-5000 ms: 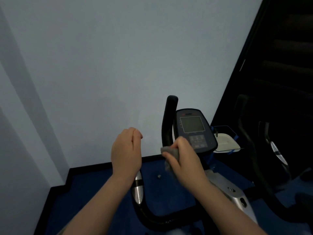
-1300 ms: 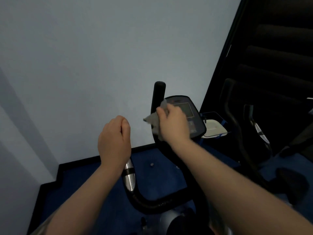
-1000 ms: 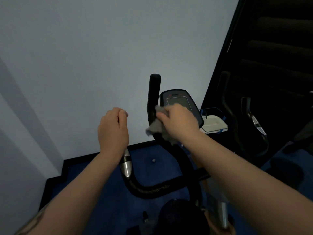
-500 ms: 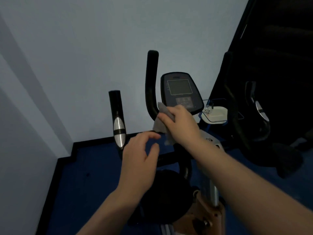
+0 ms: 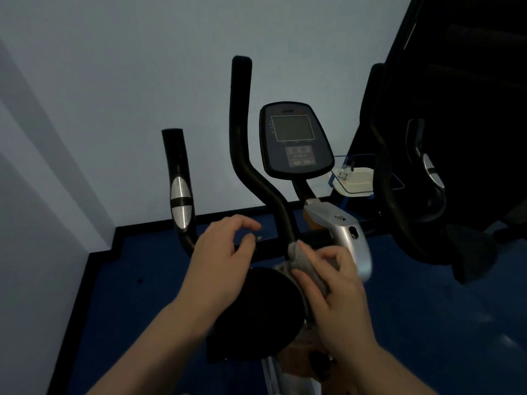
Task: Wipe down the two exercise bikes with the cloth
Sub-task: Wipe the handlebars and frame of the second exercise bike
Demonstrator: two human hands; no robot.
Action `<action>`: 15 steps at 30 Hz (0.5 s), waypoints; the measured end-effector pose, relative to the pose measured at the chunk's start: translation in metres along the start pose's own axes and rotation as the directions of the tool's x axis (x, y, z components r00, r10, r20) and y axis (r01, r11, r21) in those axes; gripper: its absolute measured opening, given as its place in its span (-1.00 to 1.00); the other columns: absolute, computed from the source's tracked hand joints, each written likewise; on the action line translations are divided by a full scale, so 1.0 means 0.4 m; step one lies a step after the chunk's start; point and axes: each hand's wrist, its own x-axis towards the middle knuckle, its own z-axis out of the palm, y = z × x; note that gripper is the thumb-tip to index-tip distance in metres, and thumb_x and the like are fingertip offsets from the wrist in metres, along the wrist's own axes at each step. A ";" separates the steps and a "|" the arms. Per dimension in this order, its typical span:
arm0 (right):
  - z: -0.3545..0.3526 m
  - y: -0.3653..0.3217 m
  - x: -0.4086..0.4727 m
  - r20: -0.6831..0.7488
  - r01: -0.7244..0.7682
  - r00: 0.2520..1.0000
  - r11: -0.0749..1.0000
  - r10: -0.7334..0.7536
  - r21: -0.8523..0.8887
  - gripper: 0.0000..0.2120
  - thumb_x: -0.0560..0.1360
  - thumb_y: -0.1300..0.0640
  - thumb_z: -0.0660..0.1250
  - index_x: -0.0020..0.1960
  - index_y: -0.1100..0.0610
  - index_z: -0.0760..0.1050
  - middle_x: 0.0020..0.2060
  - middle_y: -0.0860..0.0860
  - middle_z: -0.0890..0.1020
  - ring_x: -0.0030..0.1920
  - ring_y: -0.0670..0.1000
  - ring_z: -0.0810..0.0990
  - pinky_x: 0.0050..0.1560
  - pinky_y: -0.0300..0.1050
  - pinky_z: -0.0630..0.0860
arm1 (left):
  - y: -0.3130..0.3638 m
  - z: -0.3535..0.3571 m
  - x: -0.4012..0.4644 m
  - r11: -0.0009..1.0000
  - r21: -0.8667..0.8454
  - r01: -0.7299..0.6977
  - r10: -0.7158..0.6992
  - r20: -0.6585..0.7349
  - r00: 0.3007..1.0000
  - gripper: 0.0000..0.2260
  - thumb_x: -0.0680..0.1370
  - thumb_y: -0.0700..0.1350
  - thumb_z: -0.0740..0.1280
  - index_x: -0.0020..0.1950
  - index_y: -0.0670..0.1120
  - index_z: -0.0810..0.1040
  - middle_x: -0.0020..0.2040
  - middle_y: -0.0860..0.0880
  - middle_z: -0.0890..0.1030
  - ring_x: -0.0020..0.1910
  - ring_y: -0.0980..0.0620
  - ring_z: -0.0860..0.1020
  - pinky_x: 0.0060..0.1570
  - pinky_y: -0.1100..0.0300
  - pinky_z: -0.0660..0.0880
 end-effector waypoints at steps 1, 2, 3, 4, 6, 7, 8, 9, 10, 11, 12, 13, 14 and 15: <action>0.001 0.000 0.026 0.008 0.038 0.999 0.999 -0.038 -0.022 -0.64 0.50 0.03 0.35 0.29 -0.06 0.49 -0.03 -0.08 0.42 -0.06 -0.22 0.44 -0.08 -0.43 0.40 | 0.000 -0.002 -0.001 1.000 -0.005 0.002 -0.002 0.005 1.000 -0.82 0.58 -0.05 0.24 0.03 0.25 0.53 0.03 0.24 0.52 -0.10 0.30 0.47 -0.20 0.45 0.29; 0.006 0.001 0.067 0.006 0.060 0.998 0.997 -0.060 -0.047 -0.65 0.49 0.07 0.37 0.27 -0.02 0.52 -0.04 -0.06 0.44 -0.09 -0.21 0.43 -0.11 -0.37 0.41 | 0.000 -0.004 0.000 1.000 -0.004 0.001 -0.001 0.010 1.000 -0.82 0.58 -0.05 0.24 0.03 0.24 0.54 0.03 0.23 0.53 -0.08 0.28 0.47 -0.18 0.43 0.29; 0.015 -0.003 0.114 -0.014 0.045 0.999 0.997 -0.046 -0.064 -0.67 0.49 0.10 0.38 0.25 0.01 0.54 -0.04 -0.04 0.44 -0.11 -0.20 0.42 -0.13 -0.29 0.43 | 0.000 -0.005 0.001 1.000 0.005 -0.006 0.006 0.017 1.000 -0.82 0.58 -0.06 0.24 0.02 0.24 0.54 0.02 0.24 0.53 -0.06 0.26 0.47 -0.16 0.40 0.29; 0.024 -0.008 0.155 -0.038 0.005 0.999 0.998 -0.008 -0.066 -0.70 0.50 0.10 0.37 0.23 0.01 0.55 -0.04 -0.05 0.43 -0.12 -0.18 0.42 -0.15 -0.23 0.44 | -0.001 -0.004 0.002 1.000 0.018 -0.013 0.012 0.025 1.000 -0.81 0.58 -0.06 0.24 0.01 0.24 0.54 0.01 0.24 0.53 -0.04 0.25 0.47 -0.13 0.34 0.31; 0.042 -0.020 0.176 -0.075 -0.053 0.996 0.999 0.052 -0.008 -0.73 0.52 0.09 0.34 0.22 -0.03 0.55 -0.04 -0.07 0.41 -0.13 -0.19 0.41 -0.16 -0.27 0.43 | -0.001 -0.004 0.000 0.999 0.029 -0.012 0.011 0.033 0.999 -0.82 0.59 -0.06 0.24 0.02 0.24 0.54 0.01 0.24 0.53 -0.01 0.24 0.47 -0.08 0.28 0.34; 0.048 -0.020 0.147 -0.097 -0.054 0.994 0.998 0.057 0.032 -0.72 0.52 0.10 0.34 0.22 -0.07 0.54 -0.04 -0.08 0.40 -0.12 -0.22 0.40 -0.14 -0.35 0.40 | -0.001 -0.004 0.000 1.000 0.025 -0.010 0.010 0.033 0.999 -0.82 0.59 -0.05 0.23 0.02 0.25 0.54 0.03 0.23 0.53 0.00 0.26 0.47 -0.07 0.29 0.35; 0.051 -0.018 0.097 -0.112 -0.051 0.992 0.996 0.059 0.074 -0.70 0.52 0.11 0.33 0.22 -0.12 0.52 -0.04 -0.10 0.39 -0.08 -0.24 0.40 -0.12 -0.43 0.37 | -0.001 -0.004 -0.001 1.000 0.019 -0.012 0.011 0.032 0.999 -0.82 0.59 -0.05 0.23 0.02 0.25 0.54 0.04 0.24 0.53 0.00 0.29 0.47 -0.08 0.32 0.34; 0.053 -0.016 0.038 -0.122 -0.048 0.991 0.993 0.061 0.112 -0.68 0.51 0.10 0.32 0.21 -0.18 0.50 -0.03 -0.13 0.39 -0.03 -0.26 0.41 -0.09 -0.48 0.36 | -0.003 -0.004 -0.002 1.000 0.013 -0.013 0.013 0.031 0.999 -0.82 0.59 -0.04 0.22 0.01 0.25 0.54 0.05 0.25 0.53 0.01 0.32 0.46 -0.08 0.36 0.31; 0.051 -0.019 -0.012 -0.121 -0.061 0.989 0.984 0.082 0.166 -0.67 0.50 0.07 0.30 0.20 -0.24 0.49 -0.01 -0.16 0.38 0.01 -0.26 0.43 -0.06 -0.50 0.36 | -0.005 -0.003 -0.002 1.000 0.009 -0.010 0.010 0.032 0.999 -0.81 0.59 -0.04 0.22 0.01 0.25 0.54 0.06 0.26 0.53 0.04 0.35 0.44 -0.08 0.39 0.30; 0.050 -0.017 -0.042 -0.126 -0.080 0.986 0.977 0.106 0.199 -0.67 0.49 0.03 0.28 0.21 -0.27 0.48 0.00 -0.18 0.37 0.03 -0.26 0.45 -0.05 -0.51 0.36 | -0.007 -0.002 -0.001 1.000 0.009 -0.002 0.002 0.032 0.999 -0.82 0.59 -0.04 0.22 0.01 0.25 0.55 0.08 0.27 0.53 0.06 0.37 0.43 -0.06 0.40 0.30; 0.051 -0.012 -0.043 -0.136 -0.074 0.986 0.980 0.100 0.186 -0.66 0.48 0.01 0.27 0.23 -0.25 0.48 -0.01 -0.18 0.37 0.02 -0.27 0.45 -0.06 -0.51 0.36 | -0.009 -0.002 0.000 1.000 0.010 0.008 -0.008 0.032 0.999 -0.82 0.59 -0.03 0.22 0.01 0.25 0.55 0.09 0.27 0.52 0.07 0.37 0.42 -0.05 0.40 0.30; 0.053 -0.006 -0.020 -0.148 -0.044 0.987 0.992 0.062 0.121 -0.65 0.48 0.03 0.29 0.25 -0.18 0.49 -0.03 -0.16 0.37 -0.02 -0.29 0.43 -0.08 -0.51 0.35 | -0.009 -0.002 0.002 1.000 0.014 0.014 -0.014 0.034 0.999 -0.82 0.59 -0.02 0.22 0.01 0.26 0.55 0.10 0.27 0.52 0.08 0.34 0.43 -0.03 0.38 0.31; 0.054 0.000 0.016 -0.152 -0.015 0.988 0.999 0.022 0.046 -0.66 0.48 0.06 0.33 0.26 -0.10 0.50 -0.04 -0.13 0.38 -0.07 -0.30 0.39 -0.11 -0.51 0.34 | -0.008 0.000 0.002 1.000 0.019 0.015 -0.015 0.039 0.999 -0.83 0.58 -0.01 0.22 0.01 0.27 0.54 0.11 0.26 0.51 0.09 0.30 0.44 -0.01 0.34 0.33; 0.054 0.003 0.058 -0.149 0.004 0.989 1.000 -0.006 -0.010 -0.68 0.49 0.09 0.36 0.24 -0.04 0.53 -0.05 -0.10 0.39 -0.12 -0.28 0.35 -0.14 -0.50 0.33 | -0.008 0.001 0.002 1.000 0.022 0.012 -0.013 0.041 0.999 -0.83 0.58 0.00 0.21 0.01 0.27 0.54 0.11 0.25 0.52 0.09 0.27 0.45 0.00 0.30 0.35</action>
